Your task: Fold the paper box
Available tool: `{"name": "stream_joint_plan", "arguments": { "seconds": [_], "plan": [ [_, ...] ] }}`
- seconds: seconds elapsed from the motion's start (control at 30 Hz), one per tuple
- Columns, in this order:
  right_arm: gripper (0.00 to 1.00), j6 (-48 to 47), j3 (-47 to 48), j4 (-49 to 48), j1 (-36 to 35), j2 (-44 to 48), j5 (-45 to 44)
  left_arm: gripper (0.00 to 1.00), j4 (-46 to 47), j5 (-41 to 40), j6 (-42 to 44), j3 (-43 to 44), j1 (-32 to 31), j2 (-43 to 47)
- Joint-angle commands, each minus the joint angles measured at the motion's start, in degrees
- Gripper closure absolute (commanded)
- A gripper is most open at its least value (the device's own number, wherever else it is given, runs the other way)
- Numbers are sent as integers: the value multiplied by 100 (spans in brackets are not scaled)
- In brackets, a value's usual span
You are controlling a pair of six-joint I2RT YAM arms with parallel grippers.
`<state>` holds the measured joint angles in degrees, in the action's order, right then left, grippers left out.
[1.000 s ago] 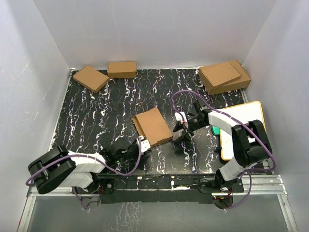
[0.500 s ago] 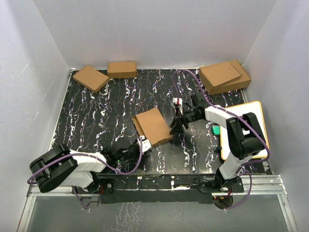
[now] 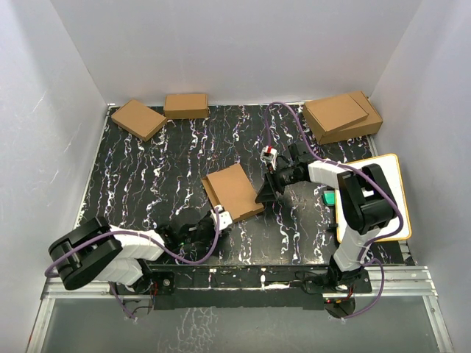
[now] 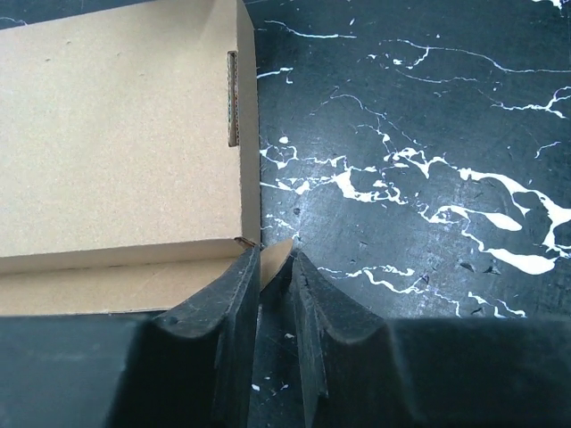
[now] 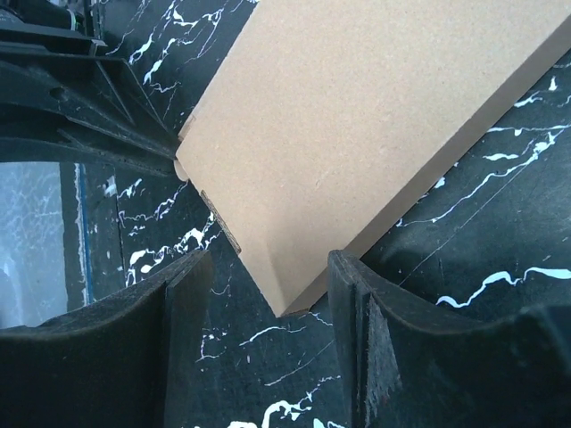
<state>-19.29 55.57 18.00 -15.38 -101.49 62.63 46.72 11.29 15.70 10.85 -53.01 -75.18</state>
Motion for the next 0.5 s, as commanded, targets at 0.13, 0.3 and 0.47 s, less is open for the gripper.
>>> {"name": "stream_joint_plan", "arguments": {
  "seconds": [0.13,0.3,0.47],
  "plan": [
    [40,467,235,-353,17,-168,165,85,123,8,-14,132,-23,-20],
    [40,511,252,-359,19,-212,82,86,116,-47,-13,128,-12,24],
    [39,523,266,-350,63,-187,140,77,16,16,-15,111,-16,184]
  ]
}}
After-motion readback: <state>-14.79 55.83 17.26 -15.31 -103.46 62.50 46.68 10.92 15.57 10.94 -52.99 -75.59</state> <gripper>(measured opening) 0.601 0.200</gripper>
